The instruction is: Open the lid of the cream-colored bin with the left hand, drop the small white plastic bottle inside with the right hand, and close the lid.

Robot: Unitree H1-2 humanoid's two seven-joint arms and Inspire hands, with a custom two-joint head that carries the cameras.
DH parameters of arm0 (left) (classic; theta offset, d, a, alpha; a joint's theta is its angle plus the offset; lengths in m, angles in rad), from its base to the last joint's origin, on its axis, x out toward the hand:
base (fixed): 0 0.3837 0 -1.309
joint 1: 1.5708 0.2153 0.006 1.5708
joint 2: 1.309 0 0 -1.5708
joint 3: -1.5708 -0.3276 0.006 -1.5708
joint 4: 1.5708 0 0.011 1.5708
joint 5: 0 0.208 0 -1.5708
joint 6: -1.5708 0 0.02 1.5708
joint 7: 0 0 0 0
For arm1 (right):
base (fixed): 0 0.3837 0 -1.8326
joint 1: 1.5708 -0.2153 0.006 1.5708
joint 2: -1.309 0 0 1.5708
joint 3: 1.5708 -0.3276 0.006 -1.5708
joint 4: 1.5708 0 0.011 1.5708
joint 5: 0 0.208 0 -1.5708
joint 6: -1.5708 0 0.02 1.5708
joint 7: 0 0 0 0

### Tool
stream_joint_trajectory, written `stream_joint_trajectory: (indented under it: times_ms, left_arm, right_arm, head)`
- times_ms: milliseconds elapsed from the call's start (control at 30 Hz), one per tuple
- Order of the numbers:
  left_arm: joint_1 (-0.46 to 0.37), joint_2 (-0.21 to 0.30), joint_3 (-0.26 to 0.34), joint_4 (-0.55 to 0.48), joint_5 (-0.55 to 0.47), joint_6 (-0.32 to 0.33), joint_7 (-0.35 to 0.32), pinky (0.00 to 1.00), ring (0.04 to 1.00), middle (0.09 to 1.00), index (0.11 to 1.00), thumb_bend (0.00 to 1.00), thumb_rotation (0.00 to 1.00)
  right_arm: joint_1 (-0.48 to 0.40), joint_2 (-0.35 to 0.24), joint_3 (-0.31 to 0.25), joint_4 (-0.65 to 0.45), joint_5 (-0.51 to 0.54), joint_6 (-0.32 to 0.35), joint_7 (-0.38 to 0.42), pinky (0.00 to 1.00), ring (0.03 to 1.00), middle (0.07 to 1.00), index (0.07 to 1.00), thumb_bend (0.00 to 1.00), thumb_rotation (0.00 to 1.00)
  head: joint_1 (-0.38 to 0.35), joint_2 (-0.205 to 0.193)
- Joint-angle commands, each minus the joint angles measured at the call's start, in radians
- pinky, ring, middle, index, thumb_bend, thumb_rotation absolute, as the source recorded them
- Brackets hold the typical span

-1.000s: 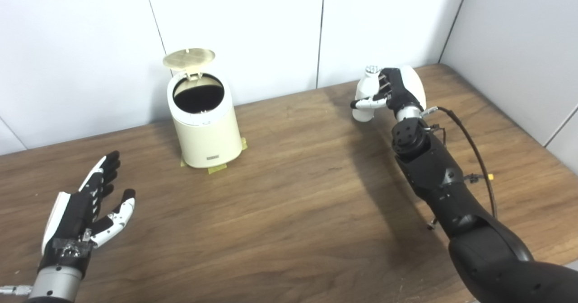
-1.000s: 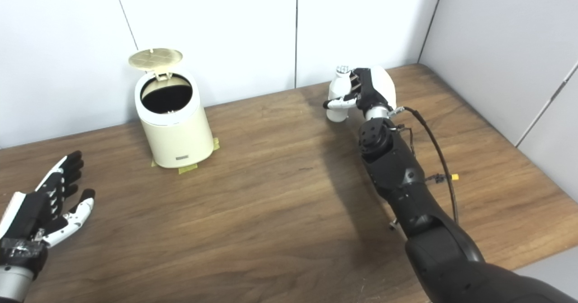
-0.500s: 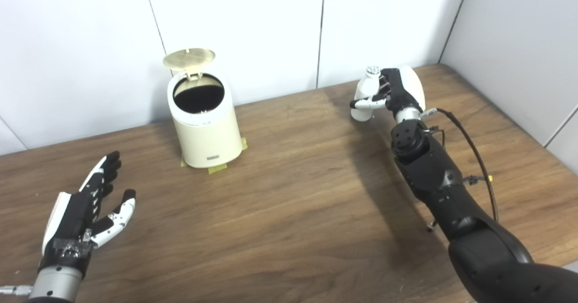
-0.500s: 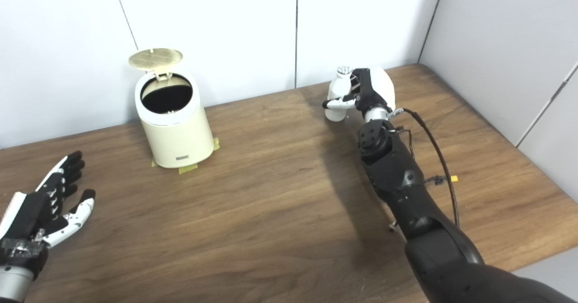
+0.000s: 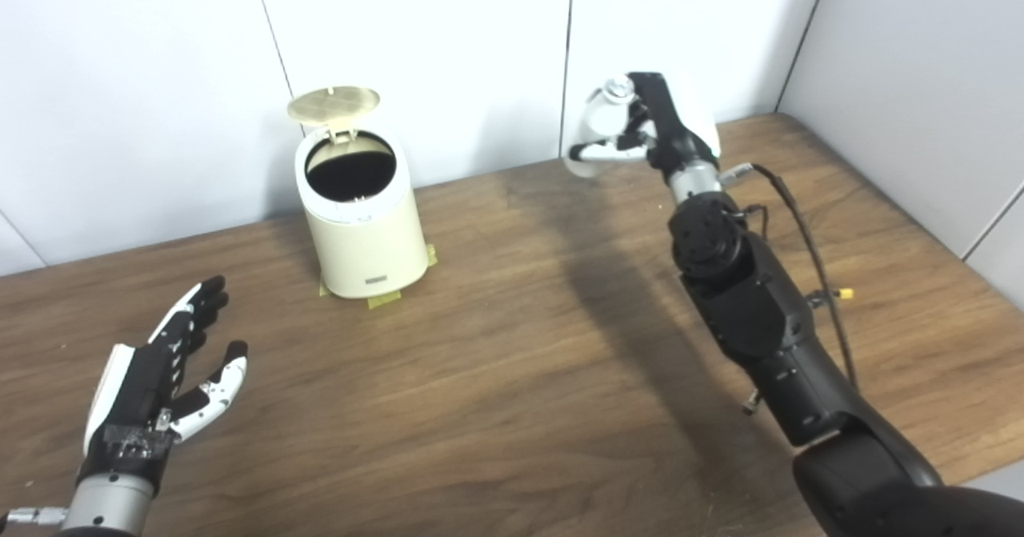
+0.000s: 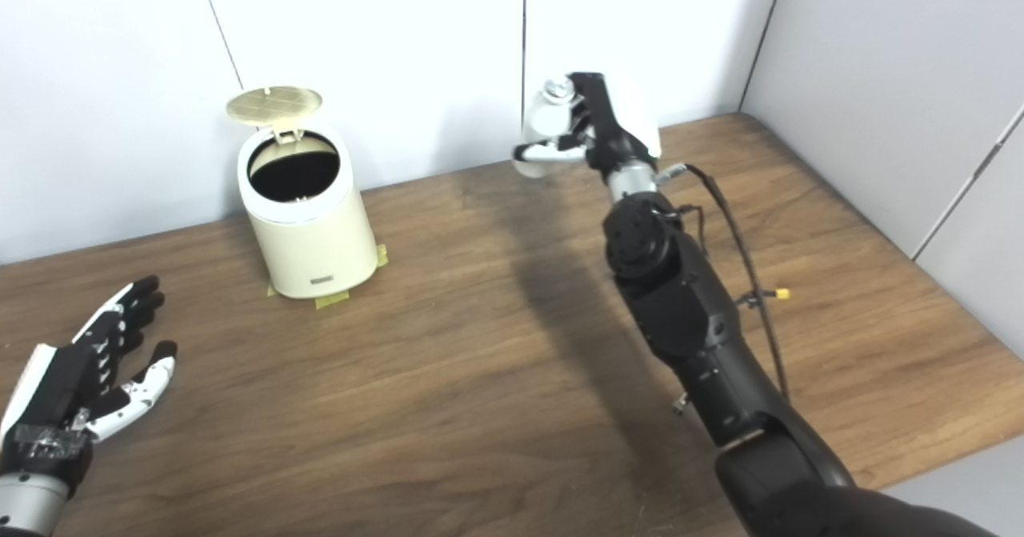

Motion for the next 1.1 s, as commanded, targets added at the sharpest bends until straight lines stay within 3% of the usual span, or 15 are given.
stream_joint_trajectory:
  times_ms: [0, 100, 267, 400, 467, 733, 1067]
  left_arm:
    - [-0.014, -0.007, -0.002, -0.002, 0.000, -0.012, 0.023, 0.97, 0.953, 0.930, 0.952, 0.19, 0.00]
    - [-0.006, -0.013, -0.017, 0.014, 0.017, -0.030, 0.033, 0.93, 0.933, 0.921, 0.945, 0.20, 0.00]
    - [0.006, -0.021, -0.050, 0.031, 0.053, -0.032, 0.055, 0.90, 0.923, 0.918, 0.938, 0.25, 0.30]
    - [0.010, -0.022, -0.067, 0.064, 0.061, -0.082, 0.071, 0.90, 0.922, 0.920, 0.934, 0.27, 0.40]
    - [0.011, -0.026, -0.072, 0.072, 0.063, -0.091, 0.077, 0.91, 0.925, 0.924, 0.935, 0.28, 0.46]
    - [0.023, -0.039, -0.089, 0.081, 0.063, -0.115, 0.092, 0.92, 0.936, 0.937, 0.946, 0.29, 0.53]
    - [0.032, -0.058, -0.091, 0.087, 0.062, -0.127, 0.098, 0.92, 0.940, 0.942, 0.950, 0.28, 0.52]
  right_arm:
    - [-0.057, -0.006, 0.012, -0.077, -0.029, -0.027, 0.017, 0.39, 0.429, 0.489, 0.494, 0.52, 0.00]
    - [-0.064, 0.019, 0.038, -0.164, -0.058, -0.002, 0.051, 0.39, 0.438, 0.491, 0.486, 0.52, 0.00]
    - [-0.079, 0.071, 0.074, -0.258, -0.082, 0.003, 0.109, 0.36, 0.420, 0.486, 0.500, 0.52, 0.00]
    - [-0.097, 0.125, 0.099, -0.283, -0.083, 0.012, 0.150, 0.38, 0.423, 0.489, 0.499, 0.52, 0.00]
    - [-0.102, 0.144, 0.110, -0.271, -0.089, -0.015, 0.152, 0.39, 0.427, 0.489, 0.500, 0.52, 0.00]
    - [-0.172, 0.216, 0.114, -0.156, -0.088, -0.122, 0.101, 0.39, 0.432, 0.496, 0.489, 0.52, 0.00]
    - [-0.237, 0.257, 0.116, -0.062, -0.115, -0.148, 0.069, 0.38, 0.429, 0.498, 0.486, 0.52, 0.00]
  head:
    - [0.022, 0.000]
    - [0.070, -0.003]
    - [0.141, -0.009]
    - [0.179, -0.016]
    - [0.189, -0.019]
    - [0.227, -0.028]
    - [0.254, -0.035]
